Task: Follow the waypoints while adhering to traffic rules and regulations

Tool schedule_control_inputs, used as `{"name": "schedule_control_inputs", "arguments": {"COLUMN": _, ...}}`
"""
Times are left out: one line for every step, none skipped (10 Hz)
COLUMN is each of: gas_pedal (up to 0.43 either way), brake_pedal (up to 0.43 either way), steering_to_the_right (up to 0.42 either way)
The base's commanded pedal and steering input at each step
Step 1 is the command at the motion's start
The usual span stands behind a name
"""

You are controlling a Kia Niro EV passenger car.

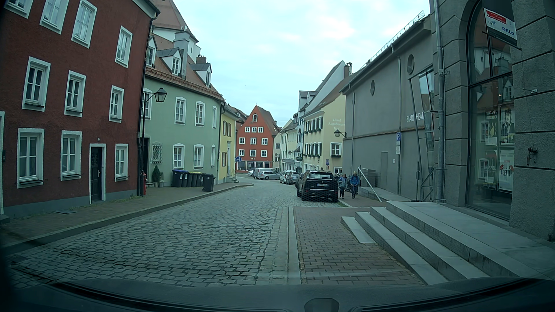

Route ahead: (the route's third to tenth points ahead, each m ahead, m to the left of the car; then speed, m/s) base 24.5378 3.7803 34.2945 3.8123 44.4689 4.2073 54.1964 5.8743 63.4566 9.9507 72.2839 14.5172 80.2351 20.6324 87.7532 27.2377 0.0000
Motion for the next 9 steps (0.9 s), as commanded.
{"name": "schedule_control_inputs", "arguments": {"gas_pedal": 0.000, "brake_pedal": 0.311, "steering_to_the_right": -0.216}}
{"name": "schedule_control_inputs", "arguments": {"gas_pedal": 0.000, "brake_pedal": 0.311, "steering_to_the_right": -0.217}}
{"name": "schedule_control_inputs", "arguments": {"gas_pedal": 0.000, "brake_pedal": 0.311, "steering_to_the_right": -0.217}}
{"name": "schedule_control_inputs", "arguments": {"gas_pedal": 0.000, "brake_pedal": 0.311, "steering_to_the_right": -0.217}}
{"name": "schedule_control_inputs", "arguments": {"gas_pedal": 0.000, "brake_pedal": 0.317, "steering_to_the_right": -0.217}}
{"name": "schedule_control_inputs", "arguments": {"gas_pedal": 0.000, "brake_pedal": 0.311, "steering_to_the_right": -0.217}}
{"name": "schedule_control_inputs", "arguments": {"gas_pedal": 0.000, "brake_pedal": 0.311, "steering_to_the_right": -0.217}}
{"name": "schedule_control_inputs", "arguments": {"gas_pedal": 0.000, "brake_pedal": 0.311, "steering_to_the_right": -0.217}}
{"name": "schedule_control_inputs", "arguments": {"gas_pedal": 0.000, "brake_pedal": 0.311, "steering_to_the_right": -0.217}}
